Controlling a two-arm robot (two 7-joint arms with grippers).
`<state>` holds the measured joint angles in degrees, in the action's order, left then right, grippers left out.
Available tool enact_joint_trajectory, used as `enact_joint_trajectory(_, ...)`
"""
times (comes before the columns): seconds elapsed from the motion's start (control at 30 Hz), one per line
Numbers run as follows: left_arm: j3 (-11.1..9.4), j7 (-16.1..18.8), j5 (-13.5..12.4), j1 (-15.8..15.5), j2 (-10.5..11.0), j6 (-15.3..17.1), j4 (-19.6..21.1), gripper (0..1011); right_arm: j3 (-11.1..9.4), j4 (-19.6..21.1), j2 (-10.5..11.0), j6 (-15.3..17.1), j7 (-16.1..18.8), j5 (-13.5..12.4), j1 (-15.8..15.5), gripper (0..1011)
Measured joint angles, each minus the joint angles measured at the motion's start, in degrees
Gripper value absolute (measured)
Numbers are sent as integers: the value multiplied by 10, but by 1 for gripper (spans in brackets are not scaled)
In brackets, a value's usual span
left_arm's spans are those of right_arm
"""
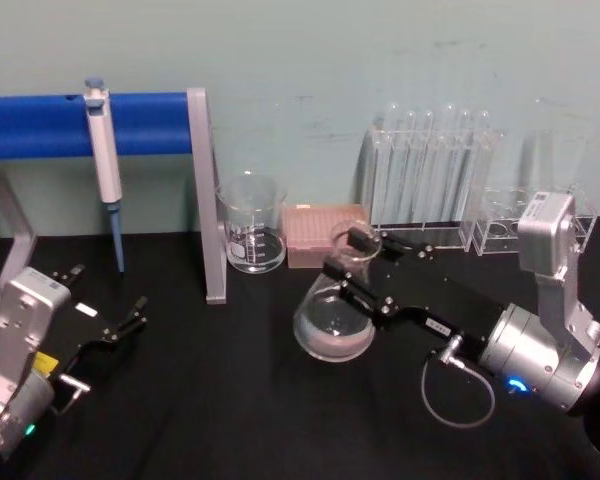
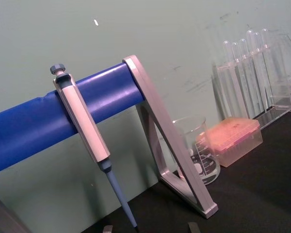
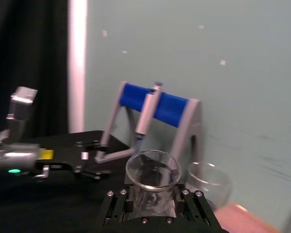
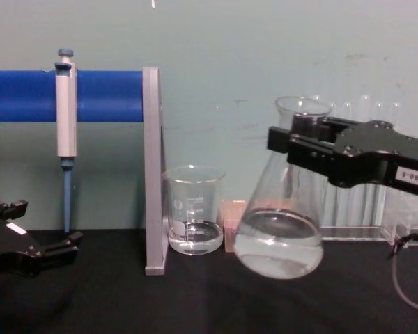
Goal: Grasp the erlenmeyer flask with one hand, shake it three times, then place it back.
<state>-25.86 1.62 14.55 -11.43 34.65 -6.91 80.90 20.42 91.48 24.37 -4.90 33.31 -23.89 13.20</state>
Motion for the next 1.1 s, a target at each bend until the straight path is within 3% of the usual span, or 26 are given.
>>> enact_joint_trajectory(0.2,0,0,0,0,0,0,0,1001,17,1,13,-10,29,-17,6,449)
enact_joint_trajectory(0.6,0,0,0,0,0,0,0,1001,27,4,24,-16,17,-30,7,449)
enact_joint_trajectory(0.87,0,0,0,0,0,0,0,1001,17,7,17,-20,-37,-23,-2,449)
enact_joint_trajectory(1.1,0,0,0,0,0,0,0,1001,-8,6,-4,-21,-116,20,-11,449)
